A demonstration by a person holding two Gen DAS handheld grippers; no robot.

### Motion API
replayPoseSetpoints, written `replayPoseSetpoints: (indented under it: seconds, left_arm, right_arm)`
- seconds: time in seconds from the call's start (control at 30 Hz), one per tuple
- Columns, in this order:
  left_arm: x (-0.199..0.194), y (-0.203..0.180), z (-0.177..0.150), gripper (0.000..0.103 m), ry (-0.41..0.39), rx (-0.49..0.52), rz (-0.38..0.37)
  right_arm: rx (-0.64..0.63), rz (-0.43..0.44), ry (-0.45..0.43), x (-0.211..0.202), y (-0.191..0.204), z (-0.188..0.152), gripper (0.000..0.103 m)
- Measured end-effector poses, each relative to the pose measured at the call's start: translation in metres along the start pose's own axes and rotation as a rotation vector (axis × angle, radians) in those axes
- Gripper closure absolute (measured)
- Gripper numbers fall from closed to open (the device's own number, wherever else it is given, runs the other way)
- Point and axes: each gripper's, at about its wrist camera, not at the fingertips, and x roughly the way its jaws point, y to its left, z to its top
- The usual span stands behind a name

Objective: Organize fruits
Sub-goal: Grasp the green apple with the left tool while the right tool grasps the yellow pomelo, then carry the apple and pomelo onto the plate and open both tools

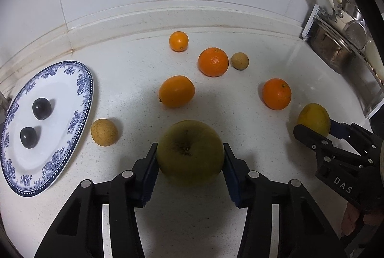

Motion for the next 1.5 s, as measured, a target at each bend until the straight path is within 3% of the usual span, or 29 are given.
replayPoseSetpoints:
  seconds: [0.7, 1.5]
  left_arm:
    - [-0.077, 0.013, -0.012, 0.055, -0.147, -0.015, 0.028]
    - [-0.16, 0.063, -0.037, 0.055, -0.275, -0.106, 0.136]
  right_arm:
    - [-0.065, 0.125, -0.113, -0.06, 0.041, 0.012, 0.052]
    - [-0.184, 0.292, -0.225, -0.113, 0.113, 0.023, 0.052]
